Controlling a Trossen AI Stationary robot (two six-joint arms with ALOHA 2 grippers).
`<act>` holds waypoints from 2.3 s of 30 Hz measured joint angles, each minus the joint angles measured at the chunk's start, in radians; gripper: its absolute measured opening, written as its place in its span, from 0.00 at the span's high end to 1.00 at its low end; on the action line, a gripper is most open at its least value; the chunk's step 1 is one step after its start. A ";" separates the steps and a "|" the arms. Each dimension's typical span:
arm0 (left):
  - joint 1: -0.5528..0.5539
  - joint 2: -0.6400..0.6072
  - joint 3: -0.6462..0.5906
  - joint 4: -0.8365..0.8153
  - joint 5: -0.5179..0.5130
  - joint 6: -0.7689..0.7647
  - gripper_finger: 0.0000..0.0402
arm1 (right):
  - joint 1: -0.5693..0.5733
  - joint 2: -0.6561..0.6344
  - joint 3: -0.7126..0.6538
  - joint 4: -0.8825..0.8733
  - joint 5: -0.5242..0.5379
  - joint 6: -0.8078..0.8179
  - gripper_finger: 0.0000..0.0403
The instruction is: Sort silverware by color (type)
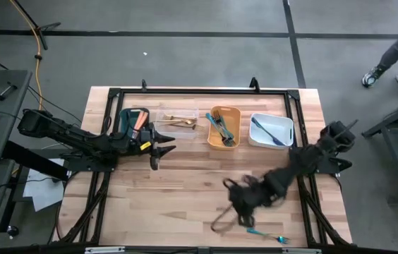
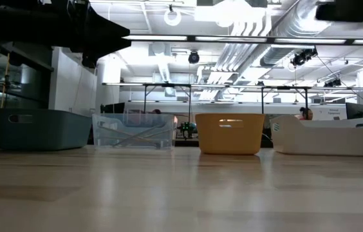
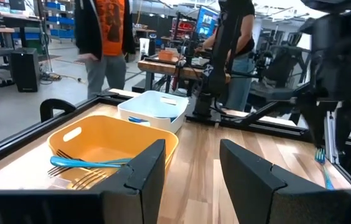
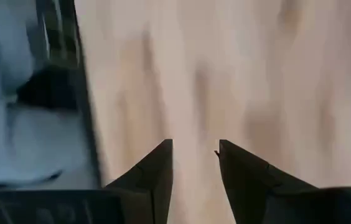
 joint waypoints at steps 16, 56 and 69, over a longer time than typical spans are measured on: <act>0.000 0.000 0.000 0.000 0.005 -0.019 0.64 | 0.365 0.174 -0.064 -0.054 -0.228 0.710 0.69; 0.000 0.000 0.000 0.002 0.003 -0.008 0.64 | 0.413 0.340 -0.058 0.028 -0.215 0.651 0.71; 0.000 0.000 0.000 0.003 0.003 -0.008 0.64 | 0.343 0.285 -0.068 -0.008 -0.054 0.535 0.99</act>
